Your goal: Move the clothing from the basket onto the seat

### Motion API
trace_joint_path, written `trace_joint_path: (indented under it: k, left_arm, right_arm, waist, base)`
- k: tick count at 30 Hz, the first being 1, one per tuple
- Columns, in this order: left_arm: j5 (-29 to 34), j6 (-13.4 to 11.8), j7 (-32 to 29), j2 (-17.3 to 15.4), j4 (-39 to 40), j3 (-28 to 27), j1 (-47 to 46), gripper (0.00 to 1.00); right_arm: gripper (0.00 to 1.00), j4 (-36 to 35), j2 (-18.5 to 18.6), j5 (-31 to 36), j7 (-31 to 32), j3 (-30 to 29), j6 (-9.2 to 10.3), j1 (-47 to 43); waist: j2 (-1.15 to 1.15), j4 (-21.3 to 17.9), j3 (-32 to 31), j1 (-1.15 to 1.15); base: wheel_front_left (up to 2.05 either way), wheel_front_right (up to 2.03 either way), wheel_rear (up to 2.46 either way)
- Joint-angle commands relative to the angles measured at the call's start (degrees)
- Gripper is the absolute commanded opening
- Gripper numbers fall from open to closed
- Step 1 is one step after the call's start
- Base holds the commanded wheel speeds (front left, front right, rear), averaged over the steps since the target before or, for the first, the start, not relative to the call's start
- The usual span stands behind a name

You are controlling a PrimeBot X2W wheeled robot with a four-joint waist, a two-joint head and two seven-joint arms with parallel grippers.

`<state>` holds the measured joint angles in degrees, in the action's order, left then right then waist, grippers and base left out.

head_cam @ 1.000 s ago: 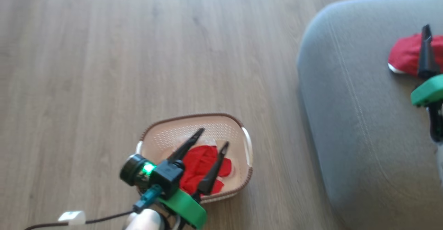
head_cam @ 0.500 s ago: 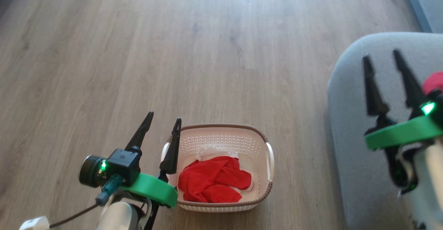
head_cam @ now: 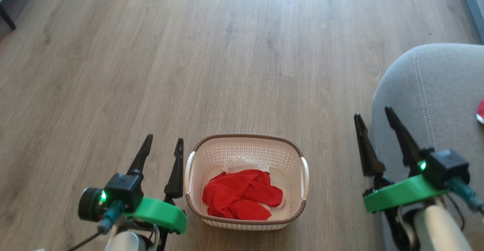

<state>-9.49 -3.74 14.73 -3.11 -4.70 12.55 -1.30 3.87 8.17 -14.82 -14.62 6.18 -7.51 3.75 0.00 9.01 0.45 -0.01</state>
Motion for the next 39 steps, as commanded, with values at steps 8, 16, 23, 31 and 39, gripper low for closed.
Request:
trace_joint_path:
  k: [8,16,23,31,39]
  left_arm:
    - [0.39,-0.58,0.27,0.23,2.03,-2.43,-0.23,1.00]
    - [0.48,-0.71,0.27,0.23,2.20,-2.19,0.64,1.00]
    - [0.32,-0.69,0.27,0.23,1.81,-1.80,0.00,1.00]
    - [-0.98,-0.93,0.27,0.24,1.62,-2.91,-1.01,1.00]
    - [-0.77,-0.84,0.27,0.24,1.79,-2.85,-1.08,1.00]
  right_arm:
    - [1.00,-1.74,-2.19,4.65,-0.38,0.37,0.02,-2.22]
    - [1.00,-3.24,-4.69,6.42,-0.38,-2.89,0.02,-3.73]
    - [1.00,-2.79,-5.19,7.14,-0.38,-4.41,0.02,-3.80]
    - [1.00,-2.48,-5.27,7.22,-0.38,-4.58,0.02,-3.31]
    - [1.00,-2.25,-5.28,8.32,-0.38,-3.93,0.02,-2.82]
  waist:
    - [0.00,-0.16,0.58,0.01]
    - [0.00,-0.84,1.60,0.01]
    - [0.00,-1.21,1.98,0.01]
    - [0.00,-1.11,2.19,0.01]
    - [0.00,-1.25,2.35,0.01]
  base:
    - [0.00,0.00,0.00]
    - [0.00,0.00,0.00]
    - [0.00,0.00,0.00]
    - [0.00,0.00,0.00]
    - [0.00,0.00,0.00]
